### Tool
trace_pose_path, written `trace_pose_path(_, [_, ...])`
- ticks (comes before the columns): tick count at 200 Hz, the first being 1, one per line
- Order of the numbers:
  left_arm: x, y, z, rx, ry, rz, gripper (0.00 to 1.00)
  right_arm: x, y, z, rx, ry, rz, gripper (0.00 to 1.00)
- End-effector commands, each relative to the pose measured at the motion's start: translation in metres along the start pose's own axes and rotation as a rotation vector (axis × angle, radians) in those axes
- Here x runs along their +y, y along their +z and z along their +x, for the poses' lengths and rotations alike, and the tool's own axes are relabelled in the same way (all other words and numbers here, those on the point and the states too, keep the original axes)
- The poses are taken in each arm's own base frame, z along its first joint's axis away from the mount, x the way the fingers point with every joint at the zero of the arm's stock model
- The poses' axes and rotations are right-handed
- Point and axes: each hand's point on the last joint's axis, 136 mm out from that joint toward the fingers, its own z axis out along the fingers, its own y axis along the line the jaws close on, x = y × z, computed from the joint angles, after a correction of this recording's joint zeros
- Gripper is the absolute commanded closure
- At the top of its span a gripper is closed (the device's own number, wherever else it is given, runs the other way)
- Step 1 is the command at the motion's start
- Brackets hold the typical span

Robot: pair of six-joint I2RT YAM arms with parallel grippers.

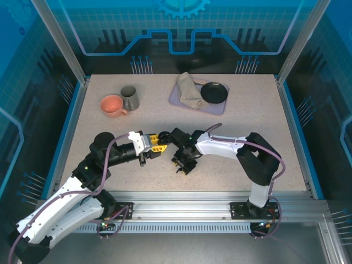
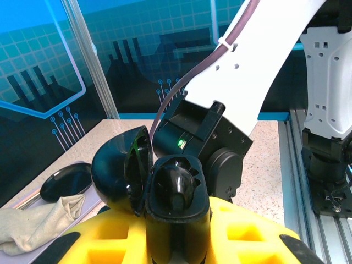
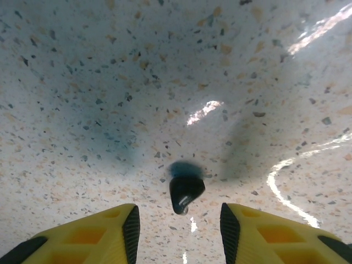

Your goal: Insert the wireless bluetooth earbuds into the charging case

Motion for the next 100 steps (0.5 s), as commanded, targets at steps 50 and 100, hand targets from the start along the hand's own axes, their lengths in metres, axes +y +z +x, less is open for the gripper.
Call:
trace_pose_path(50, [-0.007, -0.003, 0.003, 0.0, 0.032, 0.019, 1.0, -0.006, 0.01, -0.004, -0.001, 0.021, 0.062, 0.56])
trace_pose_path(100, [-0.007, -0.004, 0.003, -0.001, 0.037, 0.016, 1.0, -0.009, 0.015, -0.004, 0.007, 0.009, 0.104, 0.61])
